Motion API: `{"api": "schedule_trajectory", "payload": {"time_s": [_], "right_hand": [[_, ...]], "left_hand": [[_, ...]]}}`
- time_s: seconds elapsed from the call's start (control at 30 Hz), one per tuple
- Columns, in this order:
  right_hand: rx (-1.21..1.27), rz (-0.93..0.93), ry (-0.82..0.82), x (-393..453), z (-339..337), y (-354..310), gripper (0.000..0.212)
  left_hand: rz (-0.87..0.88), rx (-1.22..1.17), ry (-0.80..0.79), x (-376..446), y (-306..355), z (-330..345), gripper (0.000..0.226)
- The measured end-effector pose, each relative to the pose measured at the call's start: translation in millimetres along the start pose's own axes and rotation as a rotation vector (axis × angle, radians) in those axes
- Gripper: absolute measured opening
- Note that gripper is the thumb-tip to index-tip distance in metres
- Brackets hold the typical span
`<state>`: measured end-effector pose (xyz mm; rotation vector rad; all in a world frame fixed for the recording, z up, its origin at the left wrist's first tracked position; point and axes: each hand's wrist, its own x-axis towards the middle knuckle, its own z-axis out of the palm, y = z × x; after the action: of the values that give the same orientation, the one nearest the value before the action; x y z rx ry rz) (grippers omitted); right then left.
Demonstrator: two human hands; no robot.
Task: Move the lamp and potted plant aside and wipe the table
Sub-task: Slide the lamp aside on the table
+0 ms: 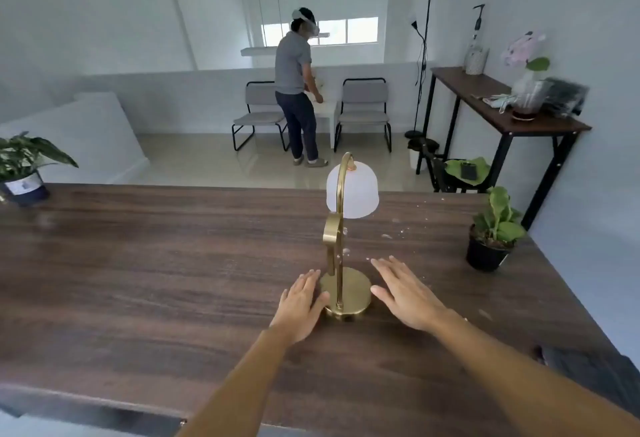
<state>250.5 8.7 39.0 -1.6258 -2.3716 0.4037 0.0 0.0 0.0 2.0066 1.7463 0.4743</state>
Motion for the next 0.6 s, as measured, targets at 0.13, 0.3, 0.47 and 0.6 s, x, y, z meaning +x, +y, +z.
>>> {"api": "schedule_trajectory", "payload": {"time_s": [0.13, 0.3, 0.47, 0.6], "right_hand": [[0.005, -0.021, -0.077, -9, 37, -12, 0.097], [0.048, 0.046, 0.016, -2, 70, -25, 0.090], [-0.004, 0.032, 0.019, 23, 73, -41, 0.080], [-0.006, 0.029, -0.006, 51, 73, -53, 0.067]], "left_hand": [[0.075, 0.125, 0.017, -22, -3, 23, 0.062], [0.082, 0.199, 0.067, -23, -10, 23, 0.058], [0.046, 0.191, 0.111, -12, -30, 15, 0.057], [0.007, 0.185, 0.143, 1, -46, 5, 0.054]]}}
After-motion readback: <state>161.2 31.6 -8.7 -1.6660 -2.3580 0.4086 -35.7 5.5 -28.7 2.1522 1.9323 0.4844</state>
